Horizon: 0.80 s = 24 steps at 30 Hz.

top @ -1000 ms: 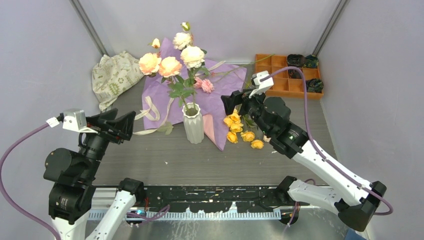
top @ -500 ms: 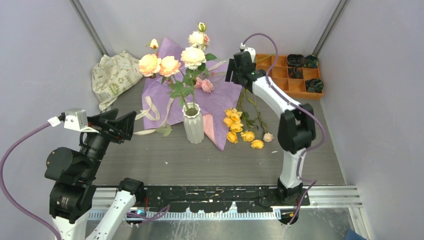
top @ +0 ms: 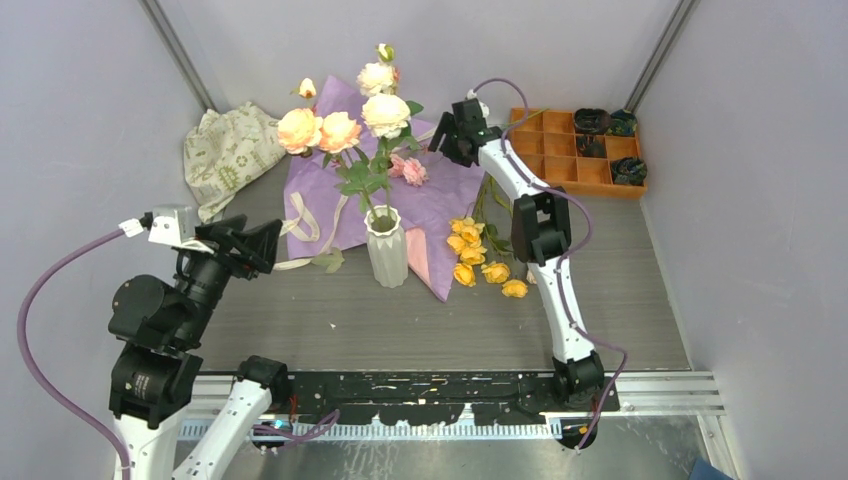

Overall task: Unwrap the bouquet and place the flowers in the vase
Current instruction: Pick up the fake flower from the wrapping paper.

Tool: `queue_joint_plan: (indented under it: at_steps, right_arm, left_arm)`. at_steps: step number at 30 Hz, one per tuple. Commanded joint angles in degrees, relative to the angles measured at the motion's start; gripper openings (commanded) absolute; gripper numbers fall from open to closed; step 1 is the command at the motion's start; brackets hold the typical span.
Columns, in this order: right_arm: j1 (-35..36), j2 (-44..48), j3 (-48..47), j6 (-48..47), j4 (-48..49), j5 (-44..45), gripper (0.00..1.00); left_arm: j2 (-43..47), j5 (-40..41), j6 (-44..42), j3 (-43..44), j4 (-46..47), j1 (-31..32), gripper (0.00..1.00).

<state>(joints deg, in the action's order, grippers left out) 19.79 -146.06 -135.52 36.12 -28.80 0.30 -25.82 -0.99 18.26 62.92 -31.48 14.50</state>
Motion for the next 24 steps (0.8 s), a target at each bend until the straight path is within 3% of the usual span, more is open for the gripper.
queue_joint_plan:
  at_steps: [1, 5, 7, 11, 15, 19, 24]
  right_arm:
    - [-0.60, -0.67, -1.99, 4.81, 3.93, -2.09, 0.75]
    - [-0.72, -2.87, -2.66, 6.15, 5.06, -1.44, 0.77]
    - [-0.88, -3.80, -2.82, 7.03, 6.09, -1.08, 0.71]
    - [-1.33, -5.89, -3.68, 9.73, 9.29, -2.56, 0.29]
    - [-1.34, -4.48, -1.59, 10.16, 11.07, -3.72, 0.02]
    - [-1.34, 6.46, 14.42, 10.25, 21.72, -2.87, 0.01]
    - [-1.00, 21.47, 30.43, 9.07, 28.19, -2.19, 0.01]
  left_arm:
    - [-0.61, 0.56, -1.73, -0.64, 2.83, -0.05, 0.67]
    - [-0.85, 0.56, -1.74, -1.17, 3.28, 0.00, 0.67]
    - [-0.86, 0.56, -1.74, -1.05, 3.00, -0.01, 0.67]
    - [-0.33, 2.53, -2.24, -0.69, 2.35, 0.00, 0.67]
    - [-0.27, 2.37, -2.35, -0.22, 1.75, -0.03, 0.67]
    - [-0.08, 2.17, -2.20, -0.03, 1.59, -0.03, 0.67]
    - [0.39, 1.78, -1.68, -0.07, 1.92, -0.01, 0.67]
